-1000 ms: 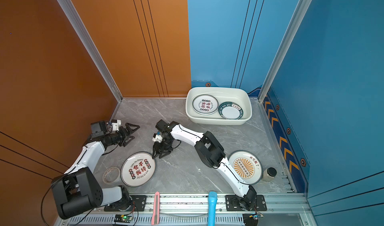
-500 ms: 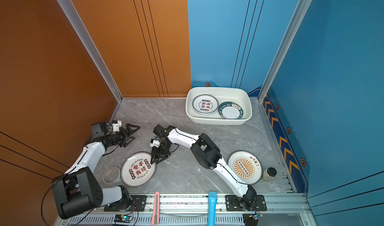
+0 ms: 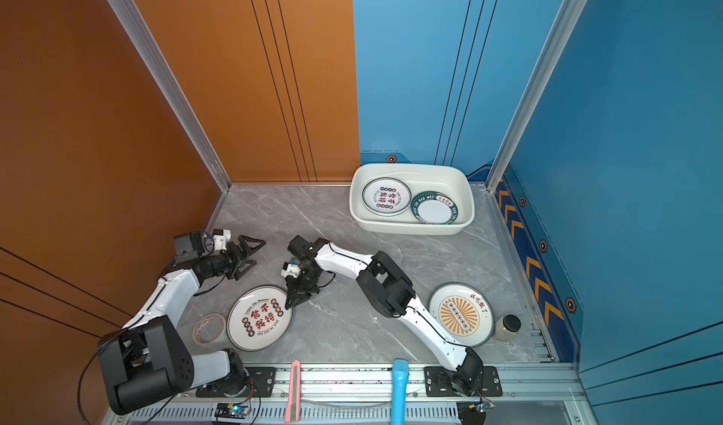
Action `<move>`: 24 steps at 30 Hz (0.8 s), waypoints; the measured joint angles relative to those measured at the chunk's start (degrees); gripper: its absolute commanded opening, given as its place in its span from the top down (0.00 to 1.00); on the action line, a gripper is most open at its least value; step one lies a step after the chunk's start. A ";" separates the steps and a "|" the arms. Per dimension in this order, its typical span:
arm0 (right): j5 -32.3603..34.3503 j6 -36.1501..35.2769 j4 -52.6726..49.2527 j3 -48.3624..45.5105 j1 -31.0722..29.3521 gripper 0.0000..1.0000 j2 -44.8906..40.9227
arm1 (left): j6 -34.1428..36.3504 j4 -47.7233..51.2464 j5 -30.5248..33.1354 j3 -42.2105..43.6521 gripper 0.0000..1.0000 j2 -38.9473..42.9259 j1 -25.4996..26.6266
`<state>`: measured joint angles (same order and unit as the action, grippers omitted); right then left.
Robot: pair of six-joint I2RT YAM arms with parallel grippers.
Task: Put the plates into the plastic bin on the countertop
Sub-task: 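Grasp the red-character plate edge with right gripper and drag it toward the bin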
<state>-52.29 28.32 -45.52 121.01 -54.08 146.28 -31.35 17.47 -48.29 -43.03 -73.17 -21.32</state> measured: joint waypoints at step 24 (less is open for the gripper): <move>10.10 0.94 -0.70 -8.24 16.57 1.00 -17.94 | -0.22 -1.11 -0.90 2.12 0.02 0.50 0.37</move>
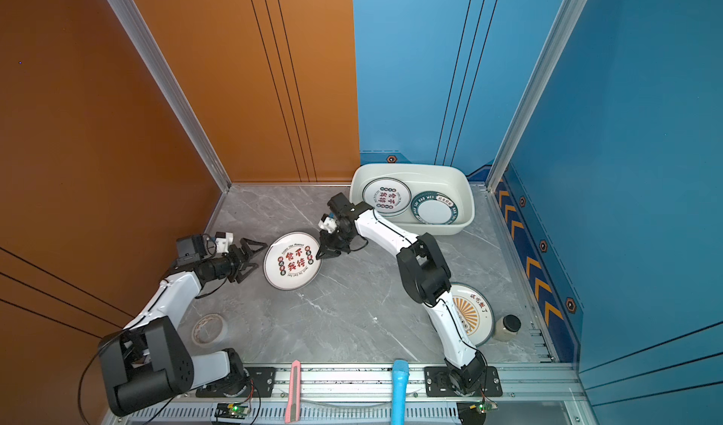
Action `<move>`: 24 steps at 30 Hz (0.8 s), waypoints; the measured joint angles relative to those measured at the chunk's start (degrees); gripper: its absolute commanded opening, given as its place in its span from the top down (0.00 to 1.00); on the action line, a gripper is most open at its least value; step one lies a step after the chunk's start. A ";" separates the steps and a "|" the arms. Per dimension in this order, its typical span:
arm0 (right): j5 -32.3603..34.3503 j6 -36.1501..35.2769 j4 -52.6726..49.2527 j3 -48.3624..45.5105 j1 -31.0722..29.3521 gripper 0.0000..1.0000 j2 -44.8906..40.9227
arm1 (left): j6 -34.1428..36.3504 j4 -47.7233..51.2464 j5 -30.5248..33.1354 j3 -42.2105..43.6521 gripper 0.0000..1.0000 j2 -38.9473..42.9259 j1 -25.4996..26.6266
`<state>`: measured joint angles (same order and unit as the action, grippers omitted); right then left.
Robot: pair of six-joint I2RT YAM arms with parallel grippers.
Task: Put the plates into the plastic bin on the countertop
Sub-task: 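Grasp the red-character plate edge with right gripper and drag it toward the bin, then tilt the plate upright with right gripper while left gripper grasps its rim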
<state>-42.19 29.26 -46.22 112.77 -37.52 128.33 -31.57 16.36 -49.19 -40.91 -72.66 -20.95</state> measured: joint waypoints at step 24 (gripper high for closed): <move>-6.73 4.11 0.00 -0.02 5.62 1.00 -4.28 | -17.18 -28.52 -2.54 6.14 0.27 -2.01 10.43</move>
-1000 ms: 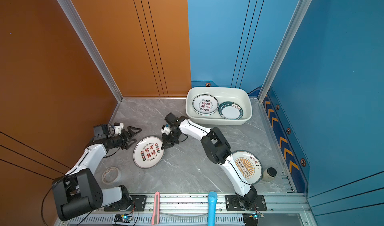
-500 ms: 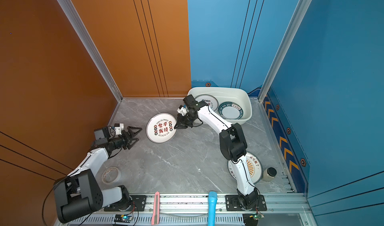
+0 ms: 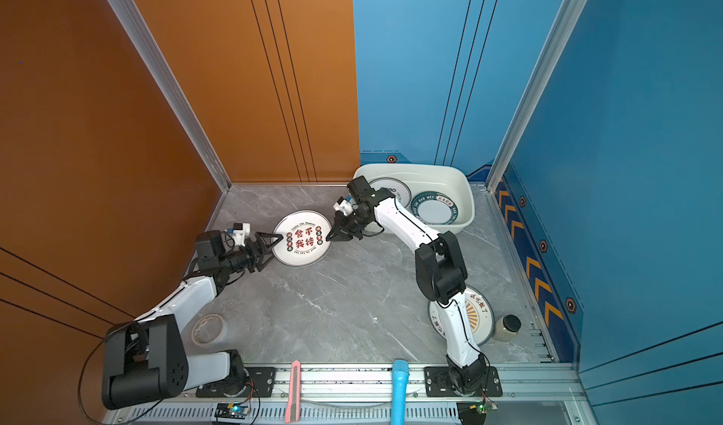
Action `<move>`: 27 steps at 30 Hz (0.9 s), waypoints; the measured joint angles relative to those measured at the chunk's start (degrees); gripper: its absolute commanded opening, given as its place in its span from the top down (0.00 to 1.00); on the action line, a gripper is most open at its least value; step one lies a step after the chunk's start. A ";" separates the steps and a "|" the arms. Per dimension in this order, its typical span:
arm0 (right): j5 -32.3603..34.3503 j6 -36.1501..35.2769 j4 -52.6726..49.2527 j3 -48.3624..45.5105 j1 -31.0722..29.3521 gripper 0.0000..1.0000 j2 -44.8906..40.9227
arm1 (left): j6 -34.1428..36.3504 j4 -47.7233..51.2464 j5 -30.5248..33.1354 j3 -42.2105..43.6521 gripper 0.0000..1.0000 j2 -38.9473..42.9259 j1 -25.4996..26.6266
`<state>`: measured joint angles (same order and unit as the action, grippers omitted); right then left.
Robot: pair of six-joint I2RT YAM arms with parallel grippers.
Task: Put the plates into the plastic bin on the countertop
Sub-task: 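Tilt the plate upright with right gripper while left gripper grasps its rim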
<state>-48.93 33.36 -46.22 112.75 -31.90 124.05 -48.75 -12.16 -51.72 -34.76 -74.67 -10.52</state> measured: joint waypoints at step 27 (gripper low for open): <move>-5.38 1.75 2.69 -0.22 1.60 0.63 -0.42 | -9.22 -15.13 -1.95 -3.91 0.93 -8.94 5.27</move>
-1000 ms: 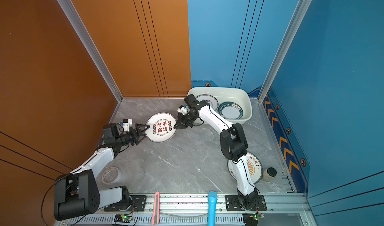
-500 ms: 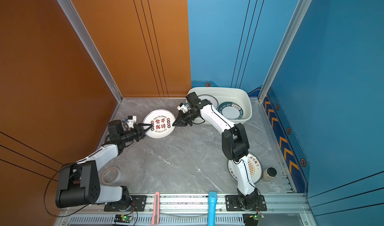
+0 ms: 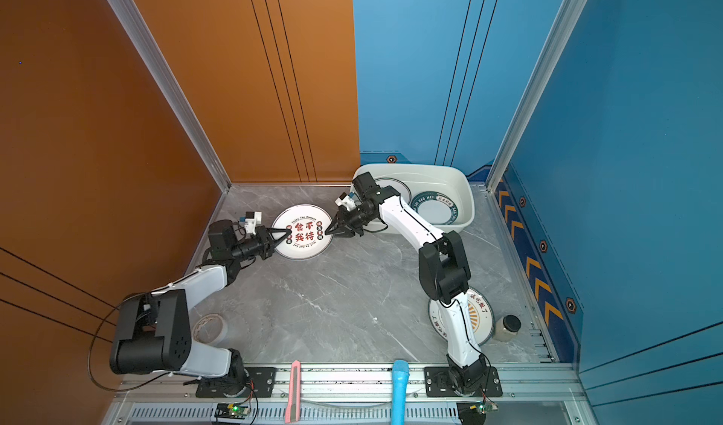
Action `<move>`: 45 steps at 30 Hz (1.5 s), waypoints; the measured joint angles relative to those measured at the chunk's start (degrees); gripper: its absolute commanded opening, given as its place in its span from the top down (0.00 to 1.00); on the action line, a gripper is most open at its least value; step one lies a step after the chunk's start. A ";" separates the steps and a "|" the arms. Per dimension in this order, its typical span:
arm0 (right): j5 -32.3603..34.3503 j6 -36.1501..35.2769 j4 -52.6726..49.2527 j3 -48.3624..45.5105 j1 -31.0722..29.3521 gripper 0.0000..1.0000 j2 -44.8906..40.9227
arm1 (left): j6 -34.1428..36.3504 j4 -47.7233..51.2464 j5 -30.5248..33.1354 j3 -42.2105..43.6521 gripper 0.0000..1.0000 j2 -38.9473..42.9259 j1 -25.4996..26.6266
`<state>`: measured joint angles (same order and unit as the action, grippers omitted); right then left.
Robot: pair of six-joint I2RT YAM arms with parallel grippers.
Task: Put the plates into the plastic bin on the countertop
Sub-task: 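Tilt the plate upright with right gripper while left gripper grasps its rim, then carry the plate into the bin with right gripper while left gripper withdraws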
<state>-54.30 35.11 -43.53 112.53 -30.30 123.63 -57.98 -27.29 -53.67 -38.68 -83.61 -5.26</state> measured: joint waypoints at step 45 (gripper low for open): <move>7.34 12.13 15.32 -2.19 13.68 1.00 0.46 | 9.70 17.97 4.70 -17.33 0.02 -5.18 6.08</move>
<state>-46.96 47.24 -28.21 110.34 -16.62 124.09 -48.27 -9.32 -48.97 -56.01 -88.79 0.82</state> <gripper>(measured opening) 0.141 0.979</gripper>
